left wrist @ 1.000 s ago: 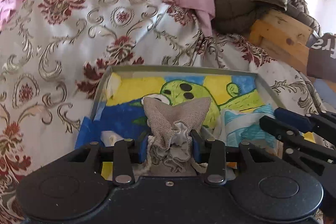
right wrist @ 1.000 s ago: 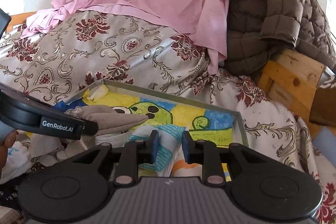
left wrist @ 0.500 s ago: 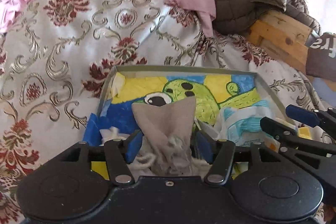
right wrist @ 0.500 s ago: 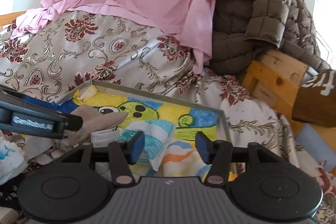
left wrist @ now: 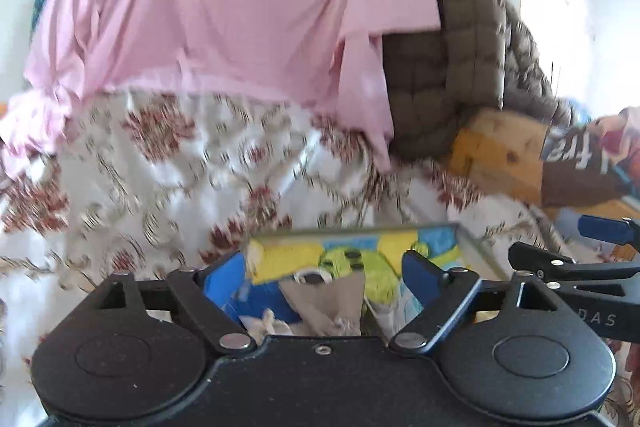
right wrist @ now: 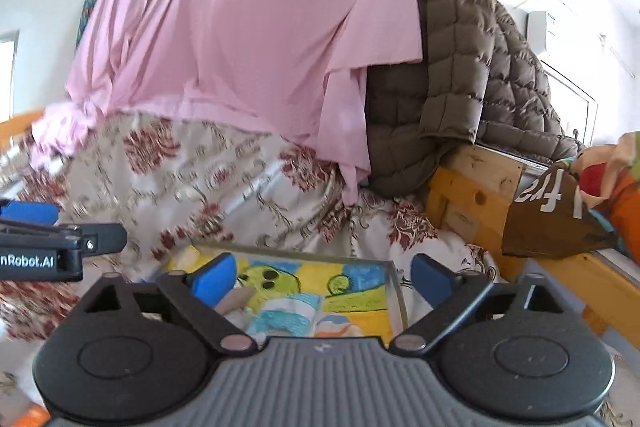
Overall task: Organize soft objects
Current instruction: 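Open the left tool to drop the pouch into the tray, then move both open tools back over the white muslin cloth and black sock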
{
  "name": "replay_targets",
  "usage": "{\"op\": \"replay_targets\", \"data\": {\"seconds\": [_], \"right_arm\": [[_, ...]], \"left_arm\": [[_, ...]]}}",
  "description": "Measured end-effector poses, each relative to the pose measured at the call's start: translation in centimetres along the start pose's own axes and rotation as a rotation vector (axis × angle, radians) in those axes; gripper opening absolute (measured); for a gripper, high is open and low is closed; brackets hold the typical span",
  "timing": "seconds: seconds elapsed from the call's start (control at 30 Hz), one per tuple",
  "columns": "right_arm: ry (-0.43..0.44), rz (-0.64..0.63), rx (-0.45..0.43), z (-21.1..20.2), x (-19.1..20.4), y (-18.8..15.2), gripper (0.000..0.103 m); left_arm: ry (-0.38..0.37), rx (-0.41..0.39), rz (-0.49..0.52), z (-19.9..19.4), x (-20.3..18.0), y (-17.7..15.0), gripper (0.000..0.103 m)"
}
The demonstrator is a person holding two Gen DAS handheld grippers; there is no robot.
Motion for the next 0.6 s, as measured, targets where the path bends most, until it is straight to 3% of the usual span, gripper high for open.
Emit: {"op": "replay_targets", "data": {"seconds": [0.1,0.33,0.6], "right_arm": [[-0.007,0.04,-0.027,-2.7,0.3,0.7,0.103],[0.008,0.121,-0.072,-8.4,1.6,0.6,0.103],[0.02,0.14,-0.102,-13.9,4.3,-1.3,0.103]], "left_arm": [[0.022,-0.04,0.0,-3.1,0.5,0.6,0.099],[0.035,-0.109,-0.01,-9.8,2.8,0.8,0.102],[0.055,-0.104,-0.05,-15.5,5.4,-1.7,0.102]]}}
Point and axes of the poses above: each gripper's, at about its wrist camera, not at the fingertips, and z roughly the way its jaws point, x to its left, y to its top, the point moved 3 cm from there along z, roughly the way its jaws point, and after that the axes turned 1 degree about x, right-handed, at the moved point
